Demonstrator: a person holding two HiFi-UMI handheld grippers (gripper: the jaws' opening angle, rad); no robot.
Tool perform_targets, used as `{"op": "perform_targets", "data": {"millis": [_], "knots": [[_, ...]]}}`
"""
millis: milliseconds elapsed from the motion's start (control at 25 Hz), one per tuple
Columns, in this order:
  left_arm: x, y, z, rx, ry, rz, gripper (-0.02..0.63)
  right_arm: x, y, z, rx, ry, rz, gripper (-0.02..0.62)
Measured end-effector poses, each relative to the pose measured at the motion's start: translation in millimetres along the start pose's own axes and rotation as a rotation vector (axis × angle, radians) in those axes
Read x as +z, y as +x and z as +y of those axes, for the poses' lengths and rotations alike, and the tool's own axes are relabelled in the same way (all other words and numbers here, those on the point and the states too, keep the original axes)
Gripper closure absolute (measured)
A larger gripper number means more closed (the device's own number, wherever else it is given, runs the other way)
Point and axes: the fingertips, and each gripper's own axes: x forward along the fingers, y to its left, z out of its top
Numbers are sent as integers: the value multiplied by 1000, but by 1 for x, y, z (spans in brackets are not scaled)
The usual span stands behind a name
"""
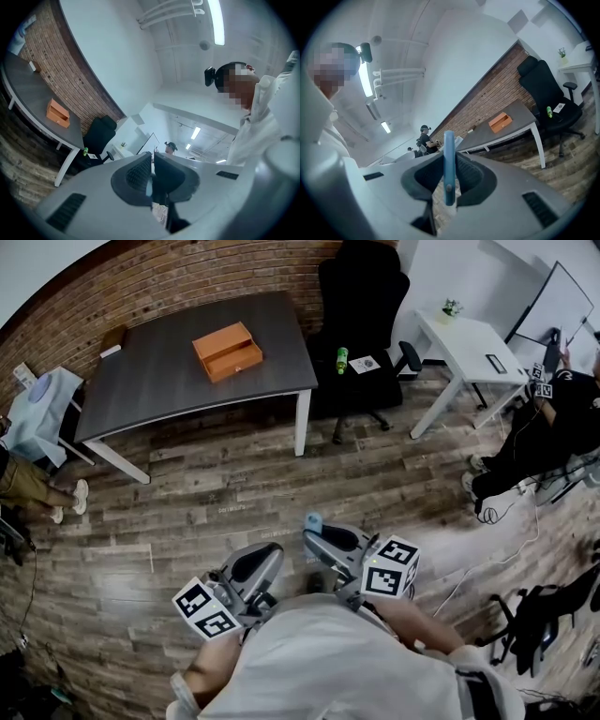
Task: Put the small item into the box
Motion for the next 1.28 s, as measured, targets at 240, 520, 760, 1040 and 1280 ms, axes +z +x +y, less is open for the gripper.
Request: {"op": "perform_targets", "data": {"millis": [240,520,760,1040,1280], "knots": [[-11,21,-2,5,-8,-1,580,3,-14,-15,7,5,14,512],[-21,47,-2,18,-14,-2,580,14,-28,-35,21,2,34,514],[-27,59,-2,52,-10,-11,580,19,-34,-47,47,-4,61,512],[-21,52,10,85,-10,-20,580,20,-17,-48,73,4,79,513],[-5,51,41,66,-14,-10,580,27,15,-56,62,-3,75,512]]}}
